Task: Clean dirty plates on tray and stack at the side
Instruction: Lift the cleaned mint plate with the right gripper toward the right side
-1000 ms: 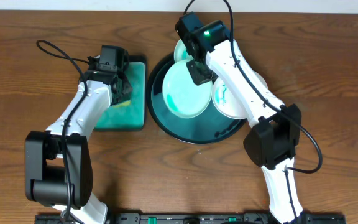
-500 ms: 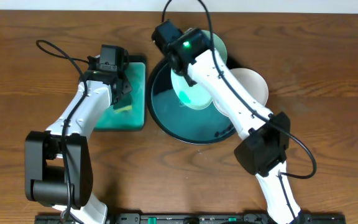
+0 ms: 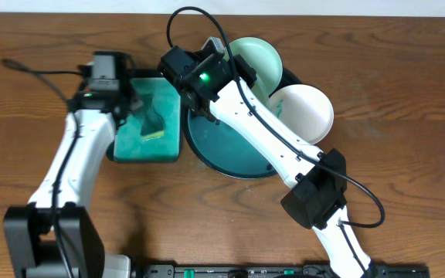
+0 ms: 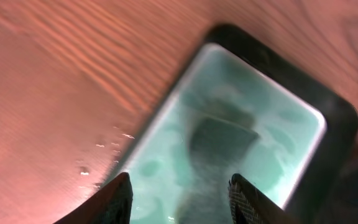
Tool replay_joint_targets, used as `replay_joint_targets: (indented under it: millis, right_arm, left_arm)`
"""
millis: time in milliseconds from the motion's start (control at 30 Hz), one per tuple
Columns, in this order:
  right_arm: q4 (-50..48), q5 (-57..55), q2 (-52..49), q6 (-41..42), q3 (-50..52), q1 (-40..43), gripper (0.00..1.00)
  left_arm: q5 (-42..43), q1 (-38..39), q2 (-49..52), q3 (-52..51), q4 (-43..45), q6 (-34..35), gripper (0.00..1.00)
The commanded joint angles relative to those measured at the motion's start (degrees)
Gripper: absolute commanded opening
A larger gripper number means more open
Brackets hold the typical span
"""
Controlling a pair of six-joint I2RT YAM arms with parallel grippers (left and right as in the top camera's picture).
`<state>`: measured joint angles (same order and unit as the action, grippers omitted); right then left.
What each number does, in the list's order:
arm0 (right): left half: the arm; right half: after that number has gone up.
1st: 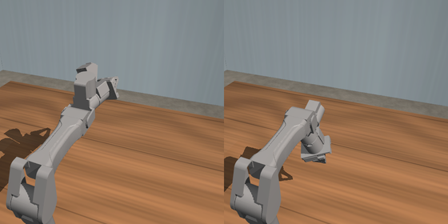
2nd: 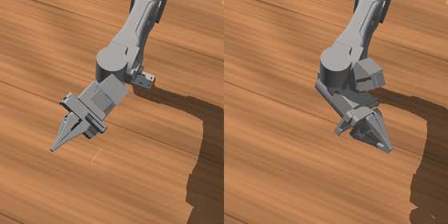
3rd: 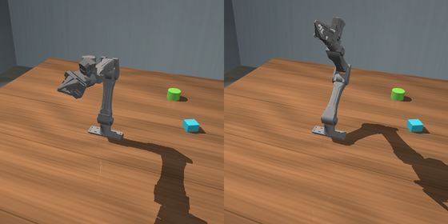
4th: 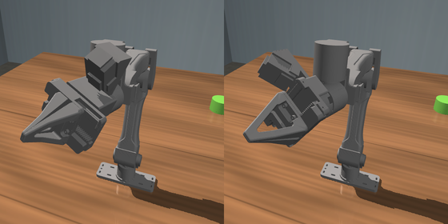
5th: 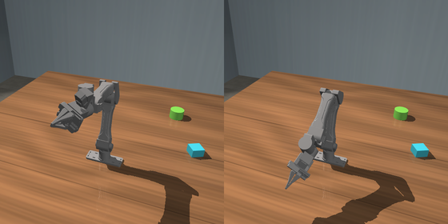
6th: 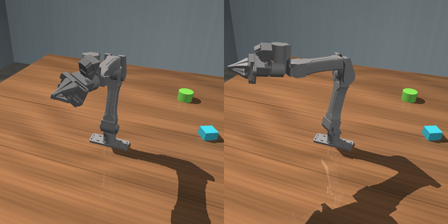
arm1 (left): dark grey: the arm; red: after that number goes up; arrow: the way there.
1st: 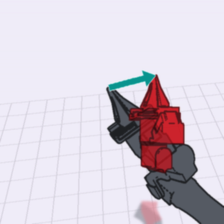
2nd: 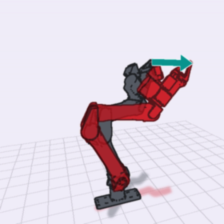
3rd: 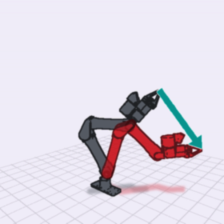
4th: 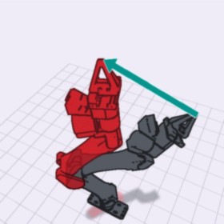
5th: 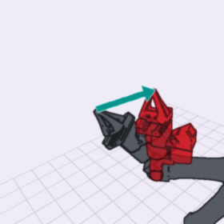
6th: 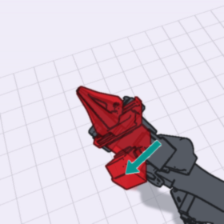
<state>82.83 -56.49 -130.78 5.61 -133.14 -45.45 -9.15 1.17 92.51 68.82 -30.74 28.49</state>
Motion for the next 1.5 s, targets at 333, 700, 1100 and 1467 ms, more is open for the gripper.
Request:
replay_joint_targets:
  millis: [333, 700, 1100, 1467]
  right_arm:
    - [-3.2, -7.8, 0.0, -5.8, -1.4, -0.4, 0.01]
    - [-6.3, -7.6, 0.0, -9.6, -1.4, -1.5, 0.01]
    - [-10.3, 34.0, 0.0, -8.7, -1.4, 5.3, 0.01]
    - [-9.9, 74.1, -0.1, -6.6, -1.2, 28.3, 0.01]
  left_arm:
    - [0.0, -14.6, -1.3, -0.3, -6.2, 3.2, 0.52]
    - [4.1, -19.5, -1.3, -0.3, -6.6, 3.5, 0.57]
    - [4.1, -19.5, -1.3, -0.3, -7.2, 3.5, 0.58]
    - [4.1, -19.5, -1.3, -0.3, -7.4, 3.5, 0.58]
